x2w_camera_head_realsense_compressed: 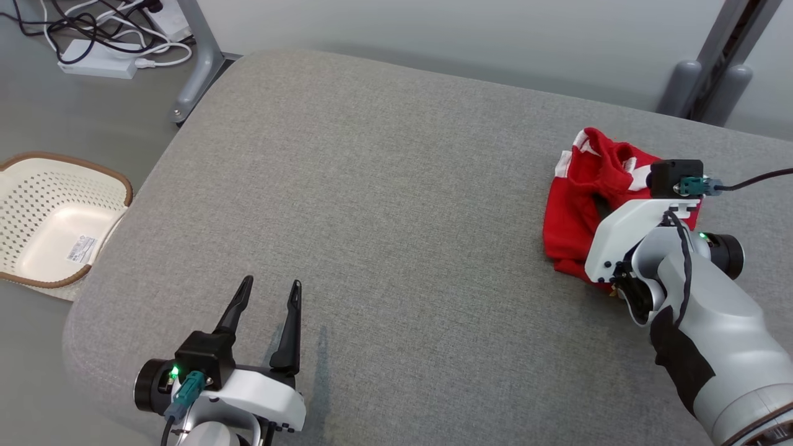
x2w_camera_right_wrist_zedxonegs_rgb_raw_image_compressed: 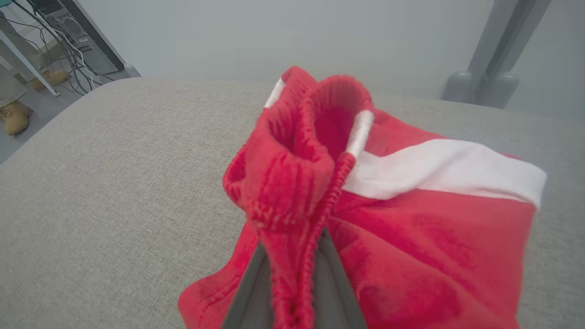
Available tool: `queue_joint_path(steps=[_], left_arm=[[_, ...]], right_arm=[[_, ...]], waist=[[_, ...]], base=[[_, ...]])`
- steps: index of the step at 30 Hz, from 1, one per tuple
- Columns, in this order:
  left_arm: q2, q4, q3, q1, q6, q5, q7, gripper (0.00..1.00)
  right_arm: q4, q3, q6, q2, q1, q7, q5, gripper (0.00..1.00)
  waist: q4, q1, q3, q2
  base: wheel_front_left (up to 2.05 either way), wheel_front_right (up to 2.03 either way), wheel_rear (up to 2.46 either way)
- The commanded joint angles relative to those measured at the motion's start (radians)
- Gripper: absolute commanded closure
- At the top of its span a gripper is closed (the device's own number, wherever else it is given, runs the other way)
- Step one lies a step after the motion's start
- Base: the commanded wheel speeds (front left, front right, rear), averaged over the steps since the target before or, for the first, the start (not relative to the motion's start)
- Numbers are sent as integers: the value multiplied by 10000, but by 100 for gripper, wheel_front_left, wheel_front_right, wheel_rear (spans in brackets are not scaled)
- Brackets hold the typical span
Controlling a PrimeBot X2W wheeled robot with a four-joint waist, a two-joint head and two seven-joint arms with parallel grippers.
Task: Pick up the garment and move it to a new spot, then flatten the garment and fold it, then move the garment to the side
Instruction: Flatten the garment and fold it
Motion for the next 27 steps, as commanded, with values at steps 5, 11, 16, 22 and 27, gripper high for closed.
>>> queue_joint_path(steps=[5, 11, 16, 22, 27], left_arm=[[35, 4, -111, -179, 83, -104, -11, 0], [36, 48, -159, -157, 137, -125, -11, 0], [35, 106, -113, -179, 112, -50, -11, 0], [36, 98, 74, -101, 109, 52, -11, 0], [35, 44, 257, 43, 96, 139, -11, 0]], right_arm=[[79, -48, 1, 53, 203, 103, -5, 100], [128, -200, 1, 103, 210, 83, -81, 0], [139, -165, 1, 225, 189, 47, -142, 0], [-533, 255, 1, 374, 224, 236, 191, 0], [-1648, 906, 1, 353, 475, 512, 737, 0]], waist=[[123, 0, 53, 0], [105, 0, 32, 0], [-93, 0, -113, 0], [-544, 0, -412, 0], [-936, 0, -686, 0]], base=[[0, 0, 0], [0, 0, 0], [0, 0, 0], [0, 0, 0], [0, 0, 0]])
